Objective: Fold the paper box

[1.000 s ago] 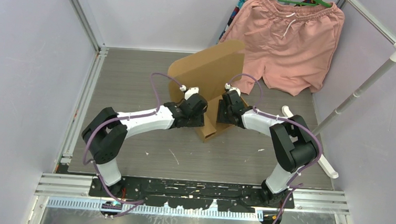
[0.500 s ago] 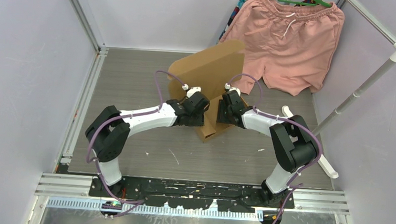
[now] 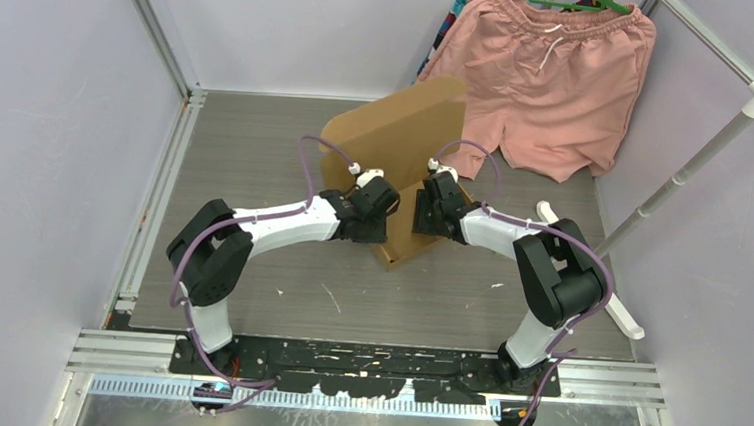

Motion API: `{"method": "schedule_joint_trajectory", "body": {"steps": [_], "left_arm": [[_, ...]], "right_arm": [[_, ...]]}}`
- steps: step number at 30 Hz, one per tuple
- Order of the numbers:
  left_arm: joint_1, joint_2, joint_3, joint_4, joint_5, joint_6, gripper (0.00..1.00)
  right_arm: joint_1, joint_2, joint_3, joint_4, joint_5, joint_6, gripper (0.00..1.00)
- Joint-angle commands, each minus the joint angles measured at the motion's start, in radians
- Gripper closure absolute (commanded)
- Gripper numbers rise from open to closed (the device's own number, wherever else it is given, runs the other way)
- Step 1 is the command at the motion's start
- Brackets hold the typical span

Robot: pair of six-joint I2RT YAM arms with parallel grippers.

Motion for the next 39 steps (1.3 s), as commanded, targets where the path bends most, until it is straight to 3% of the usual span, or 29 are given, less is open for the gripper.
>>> {"method": "schedule_joint_trajectory", "body": {"steps": [1, 13, 18, 29, 39], "left_arm": [[-0.017, 0.07, -0.033, -0.073, 0.102, 0.025, 0.98], [-0.012, 0.077, -0.006, -0.14, 0.09, 0.06, 1.0], [0.012, 0.054, 0.003, -0.201, 0.106, 0.142, 1.0], [0.082, 0.008, 0.051, -0.372, 0.066, 0.306, 1.0], [0.083, 0.052, 0.144, -0.482, -0.046, 0.338, 0.98]], "right_arm": [[0.006, 0.04, -0.038, -0.057, -0.075, 0.014, 0.57], [0.006, 0.005, -0.037, -0.078, -0.08, 0.015, 0.56], [0.009, -0.09, -0.031, -0.113, -0.088, -0.001, 0.55], [0.019, -0.398, 0.061, -0.288, -0.087, -0.05, 0.47], [0.019, -0.429, 0.119, -0.459, -0.037, -0.075, 0.46]]}}
